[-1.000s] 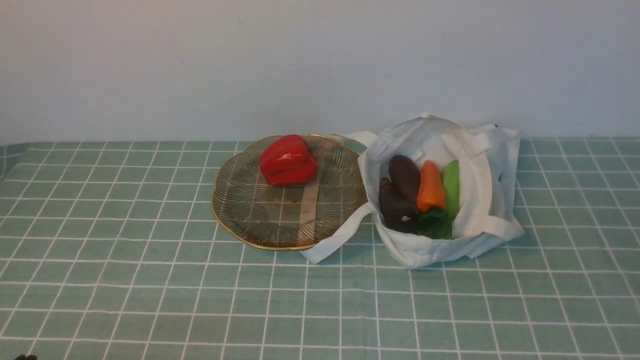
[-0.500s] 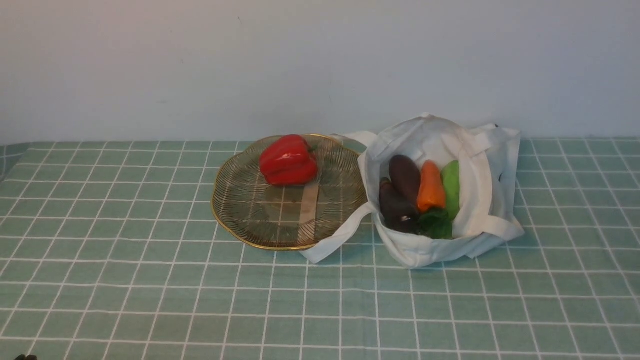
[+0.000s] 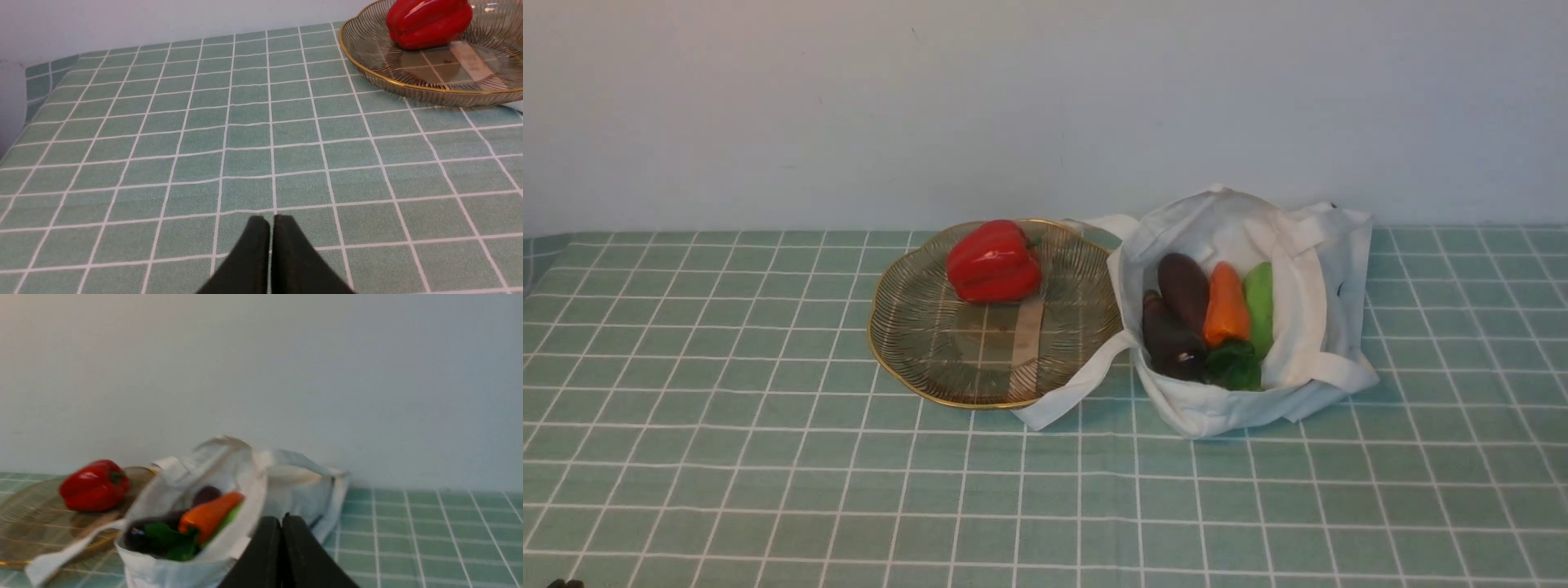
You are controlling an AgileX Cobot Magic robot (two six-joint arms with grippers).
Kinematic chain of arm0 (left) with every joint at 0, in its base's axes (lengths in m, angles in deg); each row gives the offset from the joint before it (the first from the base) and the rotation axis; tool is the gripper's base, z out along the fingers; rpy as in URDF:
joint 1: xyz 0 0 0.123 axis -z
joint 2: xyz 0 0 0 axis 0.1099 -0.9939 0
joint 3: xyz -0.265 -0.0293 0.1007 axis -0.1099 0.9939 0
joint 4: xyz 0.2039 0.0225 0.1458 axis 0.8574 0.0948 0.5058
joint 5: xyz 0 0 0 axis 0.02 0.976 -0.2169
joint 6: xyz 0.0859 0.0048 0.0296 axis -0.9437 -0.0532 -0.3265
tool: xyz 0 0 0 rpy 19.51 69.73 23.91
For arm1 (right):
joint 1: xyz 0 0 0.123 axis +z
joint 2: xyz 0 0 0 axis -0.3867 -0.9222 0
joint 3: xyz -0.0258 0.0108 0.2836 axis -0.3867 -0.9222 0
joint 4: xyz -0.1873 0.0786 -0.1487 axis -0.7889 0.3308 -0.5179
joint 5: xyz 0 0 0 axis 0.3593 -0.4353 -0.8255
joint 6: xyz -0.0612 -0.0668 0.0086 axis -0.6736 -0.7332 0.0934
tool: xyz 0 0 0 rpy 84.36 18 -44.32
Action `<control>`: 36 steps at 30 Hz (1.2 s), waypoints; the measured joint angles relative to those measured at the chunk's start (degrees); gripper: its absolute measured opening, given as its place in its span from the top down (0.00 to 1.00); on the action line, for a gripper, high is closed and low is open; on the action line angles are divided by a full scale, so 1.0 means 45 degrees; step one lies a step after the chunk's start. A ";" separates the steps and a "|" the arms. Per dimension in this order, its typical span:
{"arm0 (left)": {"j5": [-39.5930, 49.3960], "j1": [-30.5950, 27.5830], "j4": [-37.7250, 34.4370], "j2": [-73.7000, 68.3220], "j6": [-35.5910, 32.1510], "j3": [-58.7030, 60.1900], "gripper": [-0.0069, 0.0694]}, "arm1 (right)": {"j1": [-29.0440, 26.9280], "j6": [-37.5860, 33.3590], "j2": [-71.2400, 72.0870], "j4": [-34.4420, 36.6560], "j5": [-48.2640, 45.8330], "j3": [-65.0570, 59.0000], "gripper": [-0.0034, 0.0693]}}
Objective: Take vegetables from cloth bag on blue coffee tablecloth place on plate.
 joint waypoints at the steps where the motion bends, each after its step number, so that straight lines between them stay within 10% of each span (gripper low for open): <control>1: 0.0000 0.0000 0.0000 0.0000 0.0000 0.0000 0.92 | -0.0152 0.0164 0.0182 -0.0144 -0.0058 -0.0201 0.97; 36: 0.0000 0.0000 0.0000 0.0000 0.0000 0.0000 0.92 | -0.0635 0.0844 0.0962 -0.0765 -0.1805 -0.1334 0.97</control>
